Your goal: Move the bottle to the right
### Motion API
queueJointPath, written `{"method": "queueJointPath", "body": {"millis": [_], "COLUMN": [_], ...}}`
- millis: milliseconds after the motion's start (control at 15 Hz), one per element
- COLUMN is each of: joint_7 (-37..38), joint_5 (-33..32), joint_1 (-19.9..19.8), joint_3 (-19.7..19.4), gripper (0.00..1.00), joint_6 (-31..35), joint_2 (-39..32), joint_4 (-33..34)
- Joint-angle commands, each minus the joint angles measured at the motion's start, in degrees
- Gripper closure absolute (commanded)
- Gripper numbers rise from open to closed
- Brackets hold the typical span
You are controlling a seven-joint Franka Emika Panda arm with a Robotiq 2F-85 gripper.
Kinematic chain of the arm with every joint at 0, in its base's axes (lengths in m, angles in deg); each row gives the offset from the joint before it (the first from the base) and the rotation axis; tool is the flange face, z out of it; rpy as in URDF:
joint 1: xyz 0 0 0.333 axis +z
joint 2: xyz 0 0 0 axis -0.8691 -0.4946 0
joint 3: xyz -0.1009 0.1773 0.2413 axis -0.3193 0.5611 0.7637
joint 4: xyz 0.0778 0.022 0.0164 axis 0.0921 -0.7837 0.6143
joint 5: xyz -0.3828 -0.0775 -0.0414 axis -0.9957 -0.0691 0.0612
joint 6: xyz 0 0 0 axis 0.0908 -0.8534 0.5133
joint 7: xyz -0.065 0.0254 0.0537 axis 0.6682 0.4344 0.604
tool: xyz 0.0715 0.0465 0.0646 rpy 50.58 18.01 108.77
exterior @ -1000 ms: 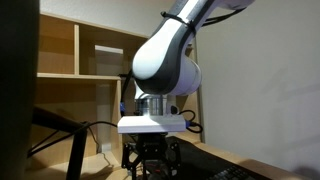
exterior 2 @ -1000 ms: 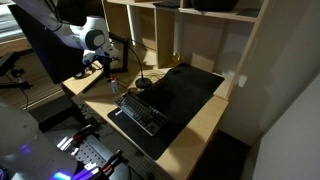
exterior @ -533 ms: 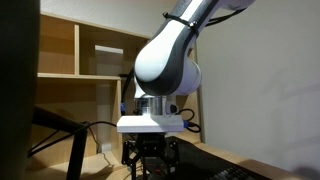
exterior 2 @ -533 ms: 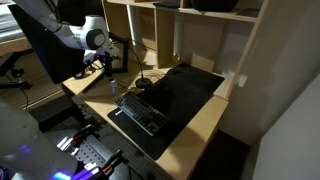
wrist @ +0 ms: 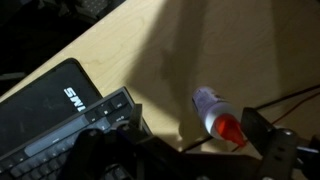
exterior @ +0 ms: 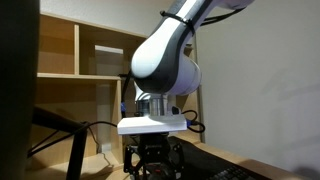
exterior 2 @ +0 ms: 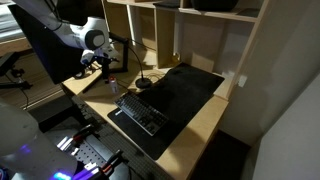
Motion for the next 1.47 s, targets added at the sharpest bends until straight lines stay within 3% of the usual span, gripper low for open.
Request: {"method": "queueJointPath", "body": {"millis": [0, 200, 467, 533, 733, 800, 1067, 1133, 1267, 1400], "joint_7": [-5.42, -6.01, -2.36, -1.48, 1.69, 0.17, 1.40, 4.17, 8.59, 10.41], "joint_5": [6.90, 9.87, 8.79, 8.66, 8.23, 8.24, 8.23, 7.80, 5.63, 5.45], "joint_1": [-0.64, -0.50, -0.15, -0.29, -0.30, -0.16, -0.18, -0.47, -0.38, -0.63], "joint_3": [1.10, 1.07, 0.50, 0.43, 0.25, 0.57, 0.50, -0.32, -1.90, -4.03], "gripper": [0.00, 0.00, 0.00, 0.00, 0.00, 0.00, 0.00, 0.00, 0.00, 0.00], "joint_6": [-2.01, -0.37, 3.71, -0.46, -3.20, -0.28, -1.49, -0.99, 5.93, 8.19], "joint_2": [-0.55, -0.33, 0.18, 0.04, 0.14, 0.02, 0.02, -6.25, -11.76, -16.55], "joint_4": [0.88, 0.49, -0.38, 2.08, 3.23, 1.90, 2.66, 7.28, 10.33, 14.86]}}
